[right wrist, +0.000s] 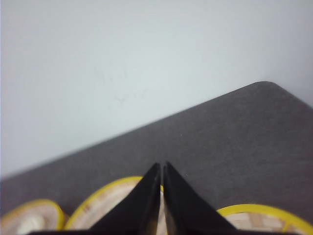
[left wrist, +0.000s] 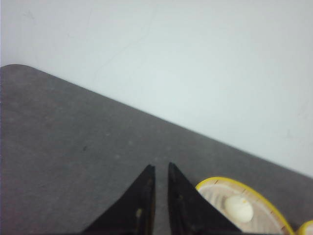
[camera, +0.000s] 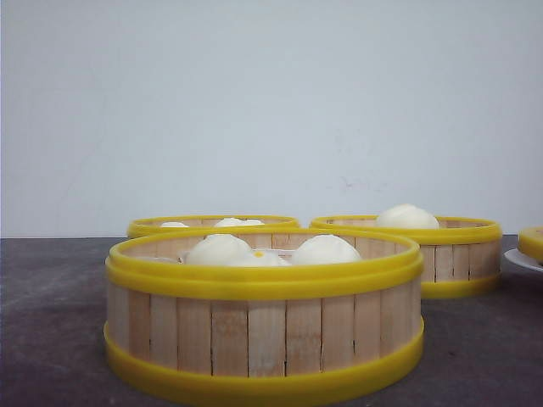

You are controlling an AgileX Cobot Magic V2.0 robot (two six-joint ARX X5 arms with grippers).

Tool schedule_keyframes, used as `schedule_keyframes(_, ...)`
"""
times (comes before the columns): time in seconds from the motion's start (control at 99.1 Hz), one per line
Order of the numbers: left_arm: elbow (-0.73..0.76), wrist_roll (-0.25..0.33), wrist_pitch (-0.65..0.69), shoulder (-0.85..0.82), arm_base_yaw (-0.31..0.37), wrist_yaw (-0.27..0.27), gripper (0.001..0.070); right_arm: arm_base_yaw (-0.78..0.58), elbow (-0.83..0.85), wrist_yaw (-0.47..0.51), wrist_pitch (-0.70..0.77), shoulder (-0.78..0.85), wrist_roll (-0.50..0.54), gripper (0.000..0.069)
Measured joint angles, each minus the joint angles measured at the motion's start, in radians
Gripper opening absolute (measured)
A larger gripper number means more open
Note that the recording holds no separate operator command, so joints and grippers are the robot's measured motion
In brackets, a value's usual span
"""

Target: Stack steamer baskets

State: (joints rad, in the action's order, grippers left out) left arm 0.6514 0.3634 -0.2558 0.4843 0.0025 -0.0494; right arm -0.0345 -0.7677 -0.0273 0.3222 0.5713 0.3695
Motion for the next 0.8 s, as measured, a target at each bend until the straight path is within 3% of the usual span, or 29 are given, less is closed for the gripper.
schedule_keyframes(0.081, 0.037, -0.037, -0.024, 0.044, -0.003, 0.005, 0.0049, 0.0, -0.068, -0.03, 0.042, 0.064, -0.051, 0.0007)
schedule_keyframes(0.141, 0.052, -0.057, -0.026, 0.073, -0.011, 0.025, 0.016, 0.002, -0.085, -0.05, 0.045, 0.093, -0.068, 0.0033)
schedule_keyframes(0.212, 0.055, -0.069, -0.024, 0.097, -0.021, 0.046, 0.0302, 0.011, -0.088, -0.053, 0.055, 0.108, -0.077, 0.0153)
schedule_keyframes(0.282, 0.055, -0.079, -0.021, 0.121, -0.031, 0.065, 0.0366, 0.021, -0.089, -0.058, 0.052, 0.117, -0.078, 0.0308)
schedule_keyframes(0.343, 0.055, -0.084, 0.001, 0.147, -0.042, 0.084, 0.0383, 0.03, -0.089, -0.065, 0.035, 0.121, -0.078, 0.0383)
schedule_keyframes(0.424, 0.061, -0.087, 0.027, 0.193, -0.06, 0.098, 0.0387, 0.043, -0.09, -0.077, 0.013, 0.13, -0.078, 0.0419)
schedule_keyframes(0.605, 0.109, -0.091, 0.056, 0.368, -0.121, 0.108, 0.0387, 0.069, -0.095, -0.079, -0.008, 0.155, -0.079, 0.0431)
schedule_keyframes(0.797, 0.278, -0.103, 0.036, 0.634, -0.184, 0.128, 0.0387, 0.094, -0.096, -0.082, -0.024, 0.174, -0.081, 0.0431)
